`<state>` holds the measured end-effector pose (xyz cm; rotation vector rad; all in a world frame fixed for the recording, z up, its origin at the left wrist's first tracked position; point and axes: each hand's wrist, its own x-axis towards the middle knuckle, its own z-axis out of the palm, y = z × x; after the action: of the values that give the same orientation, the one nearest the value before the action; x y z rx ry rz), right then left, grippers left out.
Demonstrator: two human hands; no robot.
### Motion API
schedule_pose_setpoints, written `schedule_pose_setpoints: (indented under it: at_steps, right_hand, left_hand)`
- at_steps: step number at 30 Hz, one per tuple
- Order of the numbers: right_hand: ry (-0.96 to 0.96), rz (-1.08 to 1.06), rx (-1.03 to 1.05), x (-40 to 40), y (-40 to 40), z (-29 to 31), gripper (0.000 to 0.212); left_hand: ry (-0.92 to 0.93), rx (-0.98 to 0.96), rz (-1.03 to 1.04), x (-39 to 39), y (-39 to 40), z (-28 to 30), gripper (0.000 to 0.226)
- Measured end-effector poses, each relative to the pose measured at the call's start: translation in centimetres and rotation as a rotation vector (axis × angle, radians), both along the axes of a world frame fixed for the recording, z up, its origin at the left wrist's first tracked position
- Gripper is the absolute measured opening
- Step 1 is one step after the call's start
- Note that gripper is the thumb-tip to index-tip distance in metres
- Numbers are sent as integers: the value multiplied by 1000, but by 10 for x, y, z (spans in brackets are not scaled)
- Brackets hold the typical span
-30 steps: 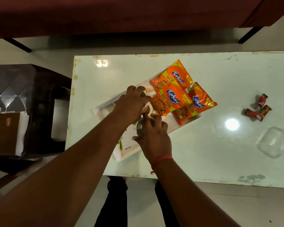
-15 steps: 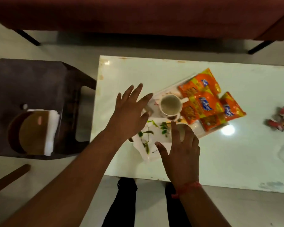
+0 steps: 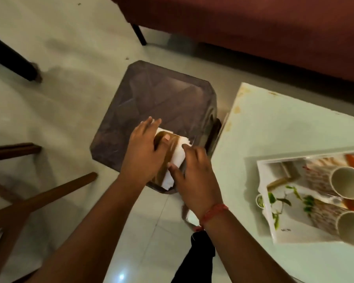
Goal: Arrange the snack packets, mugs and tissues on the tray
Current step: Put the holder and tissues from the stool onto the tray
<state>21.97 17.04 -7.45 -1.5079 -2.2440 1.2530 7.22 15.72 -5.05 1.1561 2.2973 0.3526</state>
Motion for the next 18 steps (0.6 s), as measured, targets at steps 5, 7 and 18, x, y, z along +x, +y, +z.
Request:
schedule_pose_setpoints:
  at_steps: [5,7,18]
  right_hand:
    - [103,-94,-254,-50,-4,-7,58]
    - [132,-147,-313,-57,-4,-8,59]
    - [223,-254,-317,30,1,12,63]
  left_hand:
    - [-335,-101,307,-17,-10,3,47]
    - [-395,-118,367,-16,-14,4,48]
    - [-550,11,436,76,-10,19,48]
